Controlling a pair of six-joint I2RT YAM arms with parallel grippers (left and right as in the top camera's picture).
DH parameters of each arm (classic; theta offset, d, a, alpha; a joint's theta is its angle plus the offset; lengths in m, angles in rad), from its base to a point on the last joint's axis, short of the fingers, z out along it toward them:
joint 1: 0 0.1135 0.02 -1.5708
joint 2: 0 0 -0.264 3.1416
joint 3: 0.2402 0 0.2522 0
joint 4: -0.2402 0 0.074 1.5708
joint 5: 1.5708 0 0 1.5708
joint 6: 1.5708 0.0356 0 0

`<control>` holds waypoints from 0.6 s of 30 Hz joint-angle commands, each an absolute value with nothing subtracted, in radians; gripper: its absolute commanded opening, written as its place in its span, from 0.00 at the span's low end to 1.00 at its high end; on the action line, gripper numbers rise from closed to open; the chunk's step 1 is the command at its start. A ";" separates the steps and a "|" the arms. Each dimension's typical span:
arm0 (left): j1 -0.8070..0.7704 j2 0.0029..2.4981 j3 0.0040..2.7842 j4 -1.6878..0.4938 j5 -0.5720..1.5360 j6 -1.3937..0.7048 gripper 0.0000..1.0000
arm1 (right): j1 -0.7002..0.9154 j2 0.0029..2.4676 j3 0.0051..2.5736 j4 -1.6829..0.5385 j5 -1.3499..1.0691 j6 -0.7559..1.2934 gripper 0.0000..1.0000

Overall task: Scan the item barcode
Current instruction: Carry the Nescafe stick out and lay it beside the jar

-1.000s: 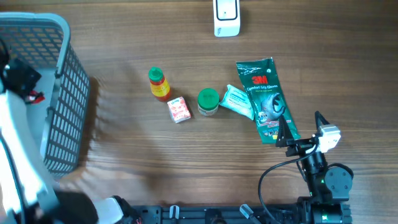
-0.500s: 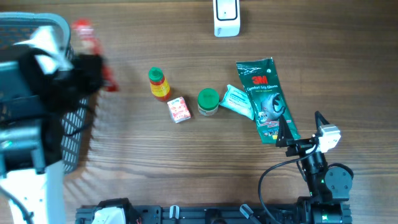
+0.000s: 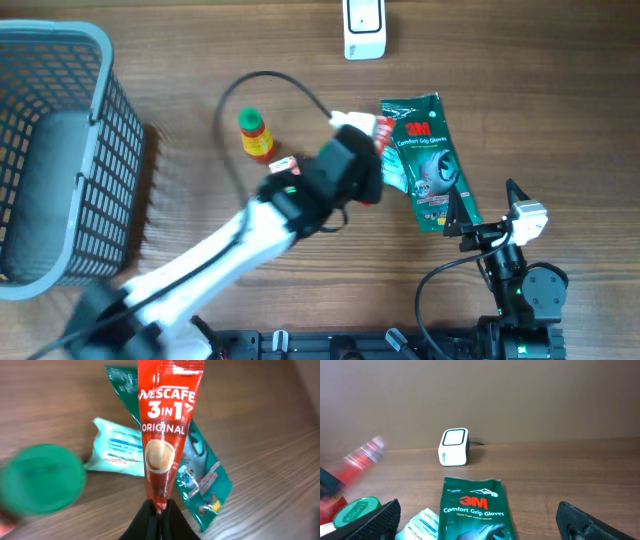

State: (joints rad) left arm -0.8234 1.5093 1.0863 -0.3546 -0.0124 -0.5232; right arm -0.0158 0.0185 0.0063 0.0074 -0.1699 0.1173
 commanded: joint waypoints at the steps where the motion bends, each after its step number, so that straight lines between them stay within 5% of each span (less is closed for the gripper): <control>1: -0.853 1.685 1.077 -0.307 -0.054 -0.532 0.04 | -0.011 0.016 0.005 0.010 -0.153 0.105 1.00; 4: -0.853 1.785 1.077 -0.295 -0.049 -0.543 0.04 | -0.011 0.016 0.005 0.010 -0.153 0.105 1.00; 6: -0.853 1.812 1.077 -0.296 -0.050 -0.585 0.14 | -0.011 0.016 0.005 0.010 -0.153 0.105 1.00; 8: -0.853 1.814 1.077 -0.294 -0.050 -0.593 0.42 | -0.011 0.016 0.005 0.011 -0.153 0.105 1.00; 11: -0.853 1.812 1.077 -0.288 -0.050 -0.593 1.00 | -0.011 0.016 0.005 0.011 -0.153 0.105 1.00; 18: -0.841 1.758 1.120 -0.339 -0.037 -0.591 1.00 | -0.011 0.016 0.005 0.010 -0.153 0.105 1.00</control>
State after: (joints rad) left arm -0.8547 1.8156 1.0805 -0.2996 -0.0326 -0.5827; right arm -0.0158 0.0185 0.0063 0.0074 -0.1699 0.1173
